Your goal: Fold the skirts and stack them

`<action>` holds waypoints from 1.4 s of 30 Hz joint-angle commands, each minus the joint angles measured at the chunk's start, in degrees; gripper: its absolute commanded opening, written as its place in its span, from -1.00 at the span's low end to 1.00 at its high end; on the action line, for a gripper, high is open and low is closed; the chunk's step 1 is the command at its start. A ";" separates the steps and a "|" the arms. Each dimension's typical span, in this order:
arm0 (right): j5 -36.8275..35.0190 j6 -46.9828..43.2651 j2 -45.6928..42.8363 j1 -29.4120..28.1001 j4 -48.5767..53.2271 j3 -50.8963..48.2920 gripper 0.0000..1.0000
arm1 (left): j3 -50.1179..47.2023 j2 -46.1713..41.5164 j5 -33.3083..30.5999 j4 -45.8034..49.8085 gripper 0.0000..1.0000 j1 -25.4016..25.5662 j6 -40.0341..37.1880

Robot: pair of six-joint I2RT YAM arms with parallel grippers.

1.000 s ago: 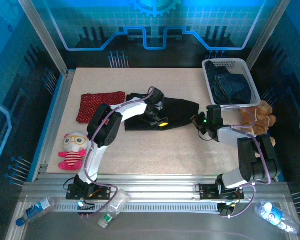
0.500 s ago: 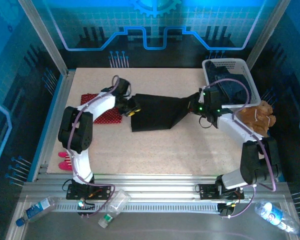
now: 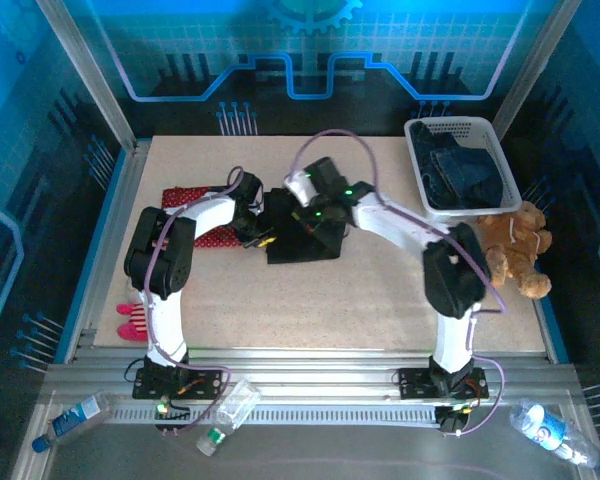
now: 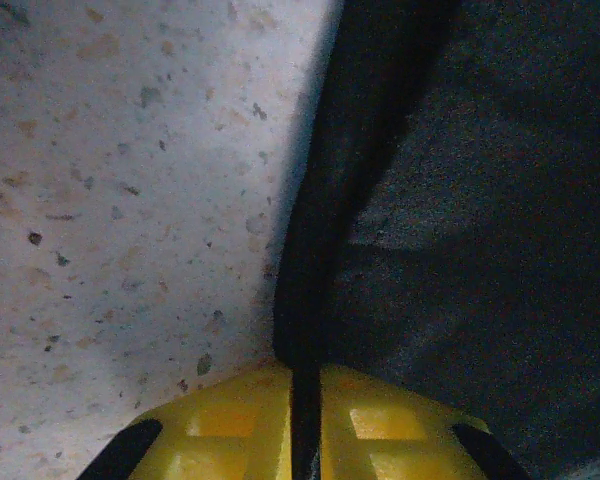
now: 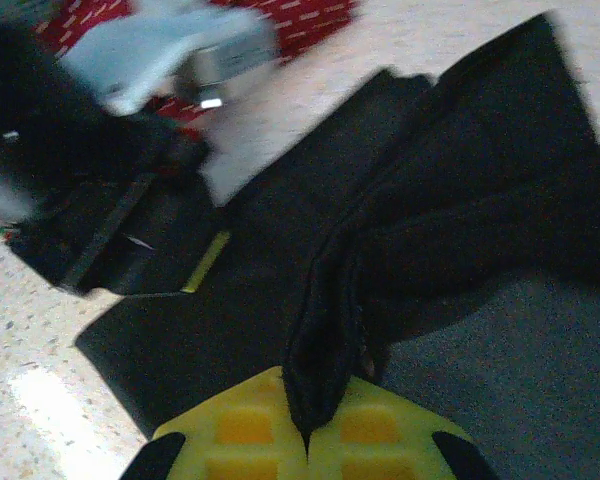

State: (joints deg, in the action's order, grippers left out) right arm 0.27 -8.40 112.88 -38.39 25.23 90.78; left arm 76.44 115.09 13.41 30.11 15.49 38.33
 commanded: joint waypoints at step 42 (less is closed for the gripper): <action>4.12 25.16 28.22 13.23 28.60 32.37 -1.00 | -0.69 -1.23 3.99 -7.21 -0.50 3.60 7.51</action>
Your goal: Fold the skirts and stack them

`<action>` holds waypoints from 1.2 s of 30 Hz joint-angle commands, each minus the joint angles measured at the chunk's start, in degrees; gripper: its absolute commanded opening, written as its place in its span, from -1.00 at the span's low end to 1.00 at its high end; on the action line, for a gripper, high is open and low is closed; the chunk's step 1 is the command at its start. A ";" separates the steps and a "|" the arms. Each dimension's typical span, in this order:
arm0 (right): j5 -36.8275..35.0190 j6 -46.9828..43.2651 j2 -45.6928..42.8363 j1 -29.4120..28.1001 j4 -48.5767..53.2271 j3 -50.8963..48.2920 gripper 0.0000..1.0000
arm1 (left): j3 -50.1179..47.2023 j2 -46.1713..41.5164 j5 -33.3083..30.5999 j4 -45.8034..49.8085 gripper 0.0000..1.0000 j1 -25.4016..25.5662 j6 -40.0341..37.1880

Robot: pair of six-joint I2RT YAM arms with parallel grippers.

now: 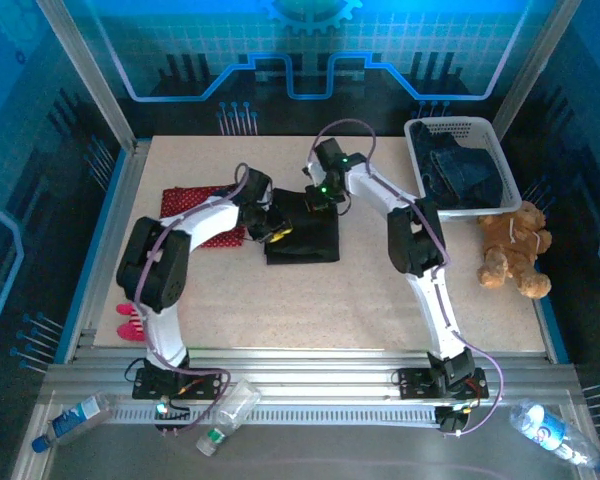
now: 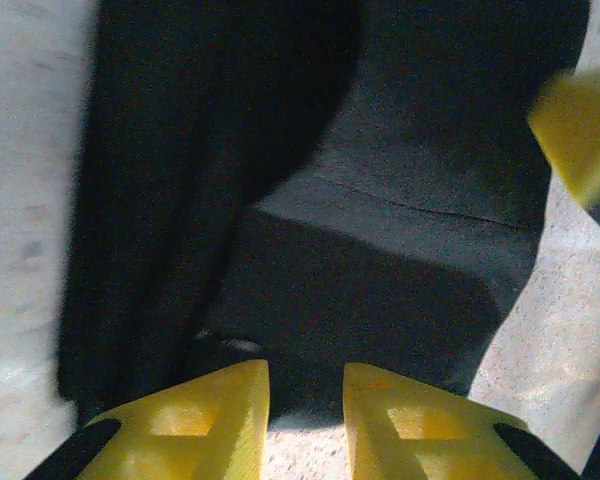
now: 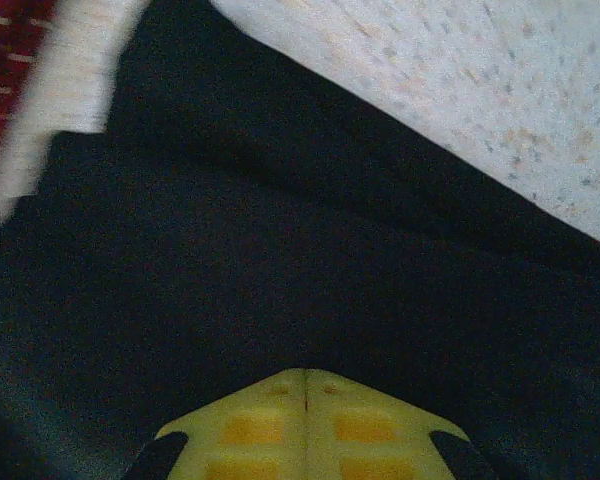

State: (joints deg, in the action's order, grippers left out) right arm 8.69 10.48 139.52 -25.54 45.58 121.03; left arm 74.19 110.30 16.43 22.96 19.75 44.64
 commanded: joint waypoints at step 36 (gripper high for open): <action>5.20 -1.73 -24.20 2.43 -16.52 -37.50 -0.05 | -1.50 -8.33 -4.52 6.20 0.37 -1.64 -5.96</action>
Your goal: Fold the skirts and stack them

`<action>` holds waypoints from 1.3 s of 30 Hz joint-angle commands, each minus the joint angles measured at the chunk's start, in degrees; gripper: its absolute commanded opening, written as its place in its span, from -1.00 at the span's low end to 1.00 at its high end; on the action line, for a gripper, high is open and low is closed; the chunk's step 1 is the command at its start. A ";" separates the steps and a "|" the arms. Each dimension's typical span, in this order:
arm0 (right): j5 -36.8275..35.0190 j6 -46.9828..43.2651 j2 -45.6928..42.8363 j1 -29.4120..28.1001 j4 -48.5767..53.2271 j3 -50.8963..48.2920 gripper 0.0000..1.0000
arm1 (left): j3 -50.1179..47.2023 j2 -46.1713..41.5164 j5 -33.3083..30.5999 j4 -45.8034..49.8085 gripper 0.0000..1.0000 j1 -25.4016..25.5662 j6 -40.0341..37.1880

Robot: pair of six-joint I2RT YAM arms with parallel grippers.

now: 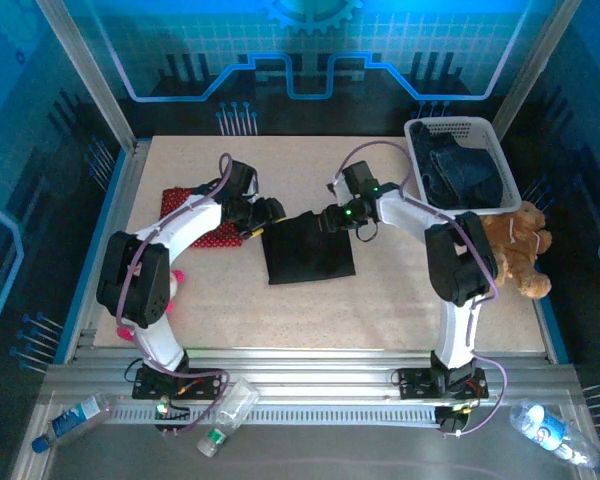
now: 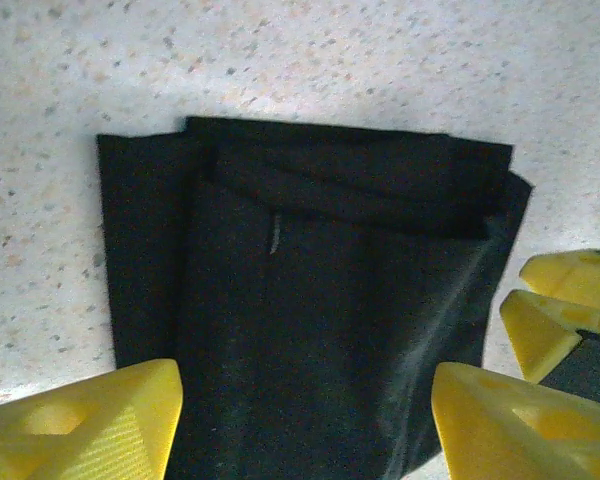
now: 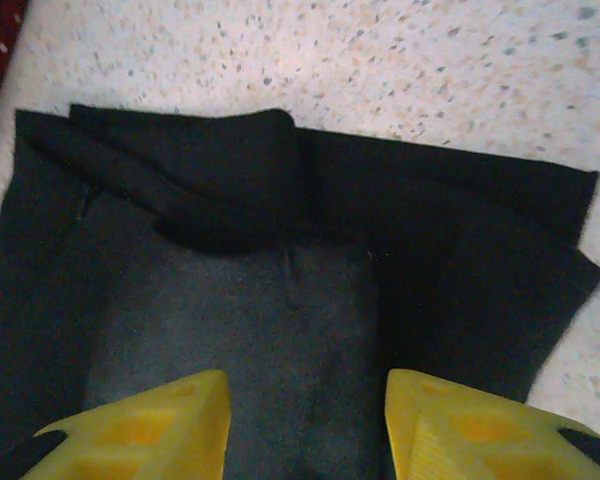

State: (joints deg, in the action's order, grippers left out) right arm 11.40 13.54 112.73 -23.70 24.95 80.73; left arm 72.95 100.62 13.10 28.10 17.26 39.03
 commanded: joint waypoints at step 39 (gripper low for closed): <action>18.07 1.22 5.53 6.60 -7.25 3.72 -0.83 | -20.02 4.05 4.69 -30.77 -0.18 -2.64 2.60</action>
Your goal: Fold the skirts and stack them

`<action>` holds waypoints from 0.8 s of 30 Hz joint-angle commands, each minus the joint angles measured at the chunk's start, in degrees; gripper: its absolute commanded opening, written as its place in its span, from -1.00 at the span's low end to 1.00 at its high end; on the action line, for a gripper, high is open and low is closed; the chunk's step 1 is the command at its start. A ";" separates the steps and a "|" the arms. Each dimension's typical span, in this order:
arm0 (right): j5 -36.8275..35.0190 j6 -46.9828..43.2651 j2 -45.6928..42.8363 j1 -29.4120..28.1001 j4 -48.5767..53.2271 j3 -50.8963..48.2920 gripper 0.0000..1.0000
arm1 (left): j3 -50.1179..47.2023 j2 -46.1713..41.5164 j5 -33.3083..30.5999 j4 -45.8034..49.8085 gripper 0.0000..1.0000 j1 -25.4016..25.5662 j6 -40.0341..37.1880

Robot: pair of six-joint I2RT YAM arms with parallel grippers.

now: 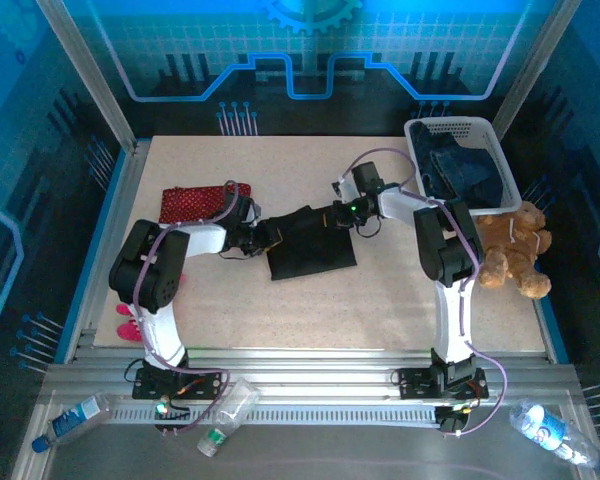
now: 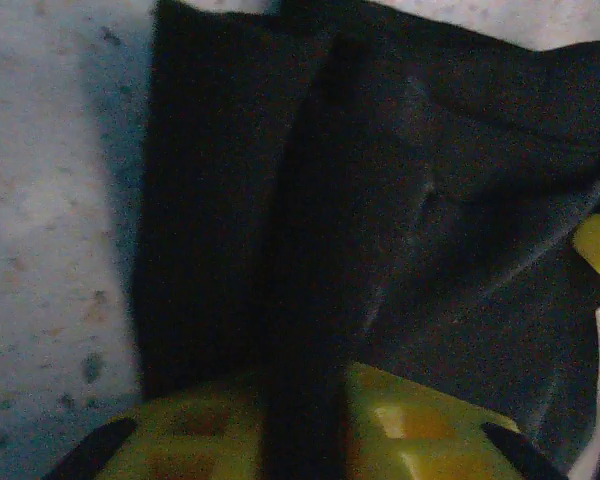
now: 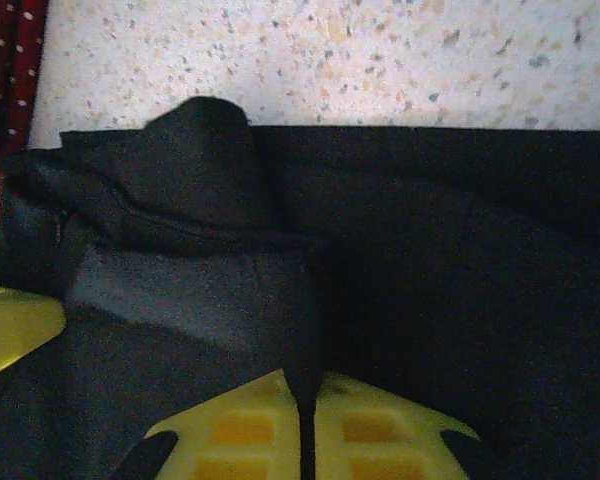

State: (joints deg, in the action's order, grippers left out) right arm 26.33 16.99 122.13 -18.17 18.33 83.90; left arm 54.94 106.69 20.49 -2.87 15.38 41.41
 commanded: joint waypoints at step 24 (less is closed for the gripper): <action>9.71 -4.78 4.64 -3.36 3.91 15.15 -0.91 | 2.58 -9.39 7.44 -8.05 0.98 2.60 1.57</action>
State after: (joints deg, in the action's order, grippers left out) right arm 33.93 11.64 127.44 -20.99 21.23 96.82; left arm 54.52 94.80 23.70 -6.92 16.73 41.69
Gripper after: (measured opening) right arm 0.062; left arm 0.990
